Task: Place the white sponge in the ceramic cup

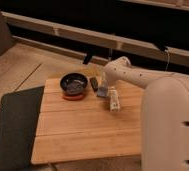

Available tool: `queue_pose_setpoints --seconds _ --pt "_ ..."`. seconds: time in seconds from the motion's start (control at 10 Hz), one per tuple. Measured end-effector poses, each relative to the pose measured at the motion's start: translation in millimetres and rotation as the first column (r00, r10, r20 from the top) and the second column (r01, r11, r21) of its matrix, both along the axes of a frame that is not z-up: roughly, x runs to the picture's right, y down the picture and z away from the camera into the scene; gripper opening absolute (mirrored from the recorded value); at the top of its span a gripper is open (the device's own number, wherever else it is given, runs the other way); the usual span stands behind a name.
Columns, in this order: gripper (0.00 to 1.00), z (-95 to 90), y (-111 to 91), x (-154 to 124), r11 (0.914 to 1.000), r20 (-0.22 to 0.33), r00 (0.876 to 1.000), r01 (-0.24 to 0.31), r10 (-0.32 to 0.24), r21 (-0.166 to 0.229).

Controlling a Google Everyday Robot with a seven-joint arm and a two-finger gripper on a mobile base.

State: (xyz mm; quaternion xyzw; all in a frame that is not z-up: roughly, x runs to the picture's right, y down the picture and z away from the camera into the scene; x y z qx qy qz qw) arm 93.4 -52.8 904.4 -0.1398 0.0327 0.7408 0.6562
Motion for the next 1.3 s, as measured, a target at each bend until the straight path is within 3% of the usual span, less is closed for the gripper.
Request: queue_pose_setpoints --seconds 0.6,0.8,1.0,1.1,1.3 --pt "0.00 1.9 4 -3 0.9999 0.000 1.000 0.009 -0.009 -0.006" --pt "0.00 10.1 0 4 0.9999 -0.029 1.000 0.010 -0.010 -0.002" --pt "0.00 14.8 -30 4 0.9987 -0.050 0.999 0.013 -0.011 0.049" --pt "0.00 18.3 -53 0 0.9957 -0.058 0.998 0.026 -0.021 0.089" --pt "0.00 22.3 -78 4 0.9902 -0.071 0.997 0.043 -0.033 0.133"
